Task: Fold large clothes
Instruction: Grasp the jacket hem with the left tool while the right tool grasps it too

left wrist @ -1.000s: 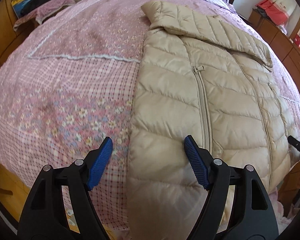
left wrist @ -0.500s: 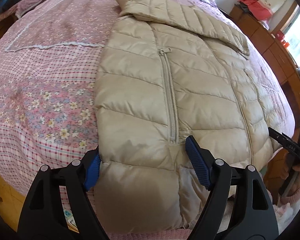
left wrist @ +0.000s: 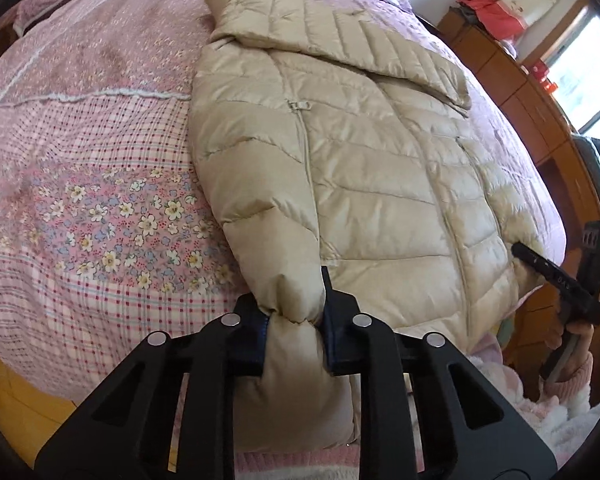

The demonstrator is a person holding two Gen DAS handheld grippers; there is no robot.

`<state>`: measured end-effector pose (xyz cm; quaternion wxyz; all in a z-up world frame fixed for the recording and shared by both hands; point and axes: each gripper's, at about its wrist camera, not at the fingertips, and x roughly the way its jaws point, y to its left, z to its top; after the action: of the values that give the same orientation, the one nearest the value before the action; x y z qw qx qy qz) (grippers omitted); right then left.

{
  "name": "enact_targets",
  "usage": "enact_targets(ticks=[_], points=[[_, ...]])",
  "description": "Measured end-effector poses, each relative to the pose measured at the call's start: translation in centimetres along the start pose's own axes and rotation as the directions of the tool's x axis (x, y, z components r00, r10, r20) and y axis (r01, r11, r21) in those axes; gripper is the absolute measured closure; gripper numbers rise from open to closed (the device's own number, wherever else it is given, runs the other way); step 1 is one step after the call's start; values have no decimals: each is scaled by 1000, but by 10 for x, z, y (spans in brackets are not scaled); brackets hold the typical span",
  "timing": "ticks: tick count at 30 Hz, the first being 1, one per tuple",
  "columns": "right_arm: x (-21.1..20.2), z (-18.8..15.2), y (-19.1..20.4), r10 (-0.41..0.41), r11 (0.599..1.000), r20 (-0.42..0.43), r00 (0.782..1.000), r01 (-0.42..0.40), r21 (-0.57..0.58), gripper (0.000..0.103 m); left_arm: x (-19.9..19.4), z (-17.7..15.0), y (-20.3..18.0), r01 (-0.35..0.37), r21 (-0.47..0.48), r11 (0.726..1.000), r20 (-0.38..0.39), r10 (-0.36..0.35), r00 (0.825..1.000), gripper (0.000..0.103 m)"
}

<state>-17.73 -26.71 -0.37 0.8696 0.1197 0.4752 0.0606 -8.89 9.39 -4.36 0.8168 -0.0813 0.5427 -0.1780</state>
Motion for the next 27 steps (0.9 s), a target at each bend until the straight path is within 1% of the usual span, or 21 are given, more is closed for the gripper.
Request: enact_targets(ticks=[1, 4, 9, 10, 13, 15, 17, 20, 23, 27], points=[[-3, 0, 0, 4, 1000, 3, 1000, -4, 0, 80, -5, -1, -2, 2, 5, 1000, -3, -2, 1000, 85], [-14, 1, 1, 24, 1000, 9, 1000, -24, 7, 84, -19, -6, -8, -16, 11, 1000, -18, 16, 1000, 85], [-37, 6, 5, 58, 998, 19, 998, -58, 12, 85, -47, -15, -18, -38, 42, 998, -21, 38, 999, 85], [-40, 7, 7, 59, 998, 28, 998, -59, 5, 85, -51, -11, -22, -40, 40, 998, -25, 41, 999, 85], [-54, 11, 10, 79, 997, 54, 995, -79, 2, 86, -63, -11, -24, -33, 31, 999, -36, 34, 999, 85], [-65, 12, 14, 88, 996, 76, 993, -87, -10, 86, -76, -15, -24, -28, 25, 999, -33, 29, 999, 85], [-74, 12, 18, 97, 995, 92, 991, -95, -19, 87, -80, -12, -27, -21, 19, 1000, -26, 21, 999, 86], [-85, 11, 19, 111, 994, 118, 987, -109, -20, 87, -91, -5, -29, -1, 2, 1000, 4, 1, 1000, 86], [-91, 21, 17, 129, 992, 158, 979, -128, -12, 87, -100, 11, -29, 14, -18, 1000, 51, -13, 999, 86], [-92, 45, 18, 140, 990, 212, 967, -140, -17, 87, -105, 39, -31, 9, -31, 999, 146, -4, 989, 86]])
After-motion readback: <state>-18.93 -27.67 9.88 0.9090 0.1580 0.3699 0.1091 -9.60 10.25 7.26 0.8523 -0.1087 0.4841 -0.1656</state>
